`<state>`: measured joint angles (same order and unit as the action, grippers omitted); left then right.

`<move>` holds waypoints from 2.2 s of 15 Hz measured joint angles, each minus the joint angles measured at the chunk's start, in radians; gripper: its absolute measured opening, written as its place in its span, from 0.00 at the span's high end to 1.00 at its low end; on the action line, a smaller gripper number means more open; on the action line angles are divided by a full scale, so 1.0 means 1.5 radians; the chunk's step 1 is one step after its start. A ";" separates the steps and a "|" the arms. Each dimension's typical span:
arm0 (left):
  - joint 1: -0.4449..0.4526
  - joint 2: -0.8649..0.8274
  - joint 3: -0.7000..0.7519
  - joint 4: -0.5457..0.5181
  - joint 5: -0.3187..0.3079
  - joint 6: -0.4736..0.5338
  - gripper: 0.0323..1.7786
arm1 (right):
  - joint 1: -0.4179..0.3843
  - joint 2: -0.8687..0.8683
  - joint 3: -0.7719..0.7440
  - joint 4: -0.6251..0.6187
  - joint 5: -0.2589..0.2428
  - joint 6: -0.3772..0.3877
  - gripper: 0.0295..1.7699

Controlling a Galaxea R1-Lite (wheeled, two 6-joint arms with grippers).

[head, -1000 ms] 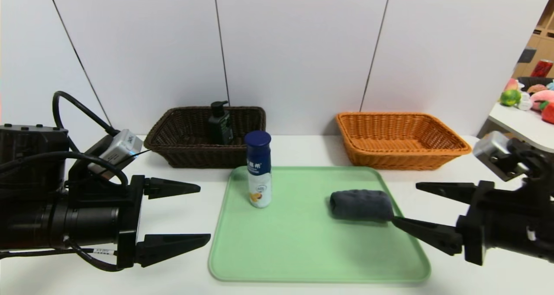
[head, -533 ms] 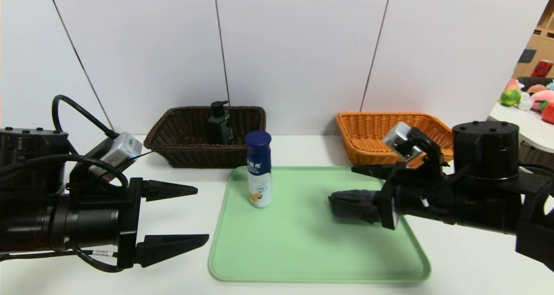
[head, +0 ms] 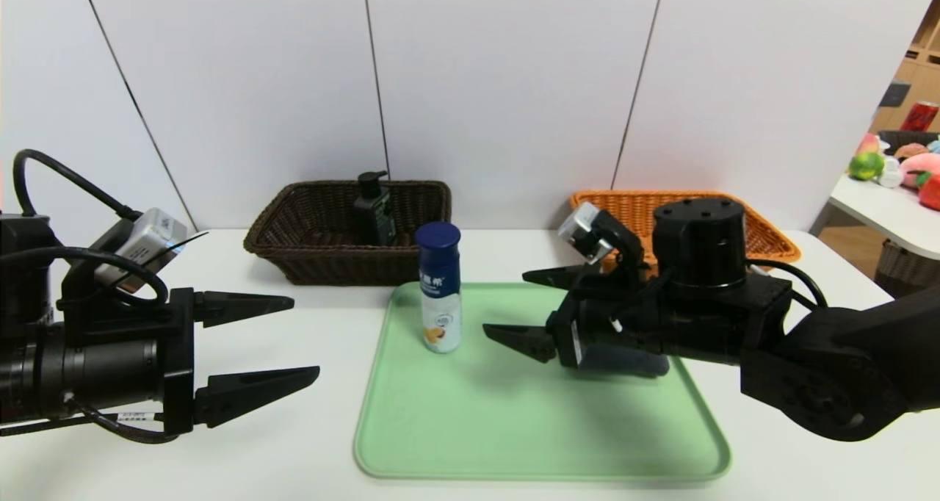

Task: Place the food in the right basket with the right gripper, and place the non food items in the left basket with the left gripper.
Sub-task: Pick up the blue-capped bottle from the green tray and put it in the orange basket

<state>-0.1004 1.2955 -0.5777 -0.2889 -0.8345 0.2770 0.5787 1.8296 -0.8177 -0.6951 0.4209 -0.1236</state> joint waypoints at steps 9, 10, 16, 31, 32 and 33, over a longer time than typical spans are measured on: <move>0.014 -0.013 0.011 0.010 0.000 -0.002 0.05 | 0.052 0.054 -0.110 0.000 -0.003 0.005 0.04; 0.014 -0.016 0.010 0.013 0.001 -0.002 0.05 | 0.054 0.064 -0.122 0.000 -0.003 0.005 0.04; 0.014 -0.026 0.007 0.015 0.001 -0.003 0.05 | 0.060 0.120 -0.190 -0.006 -0.004 0.006 0.04; 0.014 -0.022 0.007 0.015 0.007 -0.003 0.05 | 0.071 0.156 -0.231 -0.005 -0.008 0.014 0.49; 0.014 -0.022 0.007 0.015 0.007 -0.003 0.05 | 0.071 0.155 -0.231 -0.005 -0.008 0.014 0.55; 0.014 -0.022 0.007 0.015 0.007 -0.003 0.05 | 0.071 0.155 -0.231 -0.005 -0.008 0.014 0.58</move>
<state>-0.0798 1.2619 -0.5670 -0.2664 -0.8236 0.2732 0.6855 2.0619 -1.1643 -0.7019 0.4094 -0.1023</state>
